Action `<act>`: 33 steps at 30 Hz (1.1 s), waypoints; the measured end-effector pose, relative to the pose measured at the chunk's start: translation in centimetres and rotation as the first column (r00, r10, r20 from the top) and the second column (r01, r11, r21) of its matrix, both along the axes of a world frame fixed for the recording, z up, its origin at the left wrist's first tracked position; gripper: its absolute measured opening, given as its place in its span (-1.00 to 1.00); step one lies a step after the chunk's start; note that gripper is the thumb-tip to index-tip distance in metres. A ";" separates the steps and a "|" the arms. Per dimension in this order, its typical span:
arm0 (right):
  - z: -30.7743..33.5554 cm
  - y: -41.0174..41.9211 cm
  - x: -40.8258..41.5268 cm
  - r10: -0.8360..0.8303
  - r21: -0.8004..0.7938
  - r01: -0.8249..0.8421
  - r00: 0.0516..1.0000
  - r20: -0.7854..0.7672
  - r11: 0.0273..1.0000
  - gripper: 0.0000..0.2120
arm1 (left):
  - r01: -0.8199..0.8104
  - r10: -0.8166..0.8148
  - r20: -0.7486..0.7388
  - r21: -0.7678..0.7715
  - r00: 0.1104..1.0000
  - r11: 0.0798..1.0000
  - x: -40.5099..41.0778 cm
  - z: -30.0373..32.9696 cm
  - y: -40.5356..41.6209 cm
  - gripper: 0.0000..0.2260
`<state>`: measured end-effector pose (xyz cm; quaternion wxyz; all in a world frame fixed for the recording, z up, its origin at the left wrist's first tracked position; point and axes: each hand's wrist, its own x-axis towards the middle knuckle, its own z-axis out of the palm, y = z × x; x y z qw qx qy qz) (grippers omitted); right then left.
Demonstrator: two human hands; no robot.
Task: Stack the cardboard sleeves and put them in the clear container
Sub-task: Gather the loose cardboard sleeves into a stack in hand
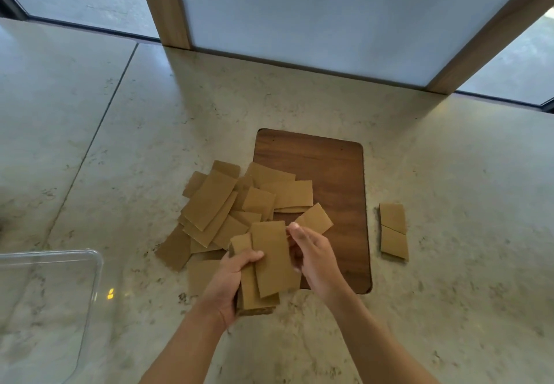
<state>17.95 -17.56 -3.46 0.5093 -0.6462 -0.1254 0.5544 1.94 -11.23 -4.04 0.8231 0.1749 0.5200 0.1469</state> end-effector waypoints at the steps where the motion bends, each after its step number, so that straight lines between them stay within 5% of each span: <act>1: 0.2 -0.2 -0.1 0.042 0.026 -0.041 0.999 -0.028 0.999 -0.47 | -0.017 0.017 -0.008 0.007 1.000 1.000 0.2 0.0 0.1 -0.54; 7: 0.6 -0.9 -0.1 0.022 0.080 -0.022 1.000 -0.001 0.997 -0.81 | -0.071 0.061 0.092 0.108 0.994 0.992 1.1 0.5 0.8 -0.60; 12: 1.3 0.0 0.4 -0.115 0.087 0.116 0.993 -0.014 0.989 -0.70 | -0.139 0.115 0.163 0.148 0.980 0.979 1.5 0.5 1.6 -0.51; 18: 0.9 0.2 1.9 0.182 0.105 -0.176 0.982 -0.047 0.979 -0.75 | 0.000 -0.020 0.171 0.115 0.985 0.993 1.3 0.3 2.8 -0.40; 21: 2.0 0.9 4.4 0.561 -0.096 -0.575 0.726 0.398 0.812 -0.71 | 0.156 -0.157 0.161 0.016 0.975 0.988 0.4 0.5 3.5 -0.29; 25: 4.7 3.6 5.6 0.720 -0.114 -0.771 0.516 0.464 0.627 -0.45 | 0.355 -0.339 0.179 -0.066 0.924 0.933 -0.2 1.3 3.7 -0.12; 28: 5.2 5.4 4.5 0.737 -0.169 -0.837 0.339 0.585 0.520 -0.33 | 0.456 -0.451 0.173 0.011 0.876 0.890 0.2 1.9 3.3 -0.12; 30: 5.1 5.9 3.6 0.660 -0.181 -0.815 0.291 0.692 0.550 -0.29 | 0.448 -0.427 0.247 -0.031 0.870 0.894 0.5 1.9 2.8 -0.14; 33: 4.1 5.2 2.5 0.560 -0.095 -0.759 0.383 0.735 0.644 -0.19 | 0.408 -0.374 0.308 -0.049 0.875 0.912 0.5 1.3 2.4 -0.13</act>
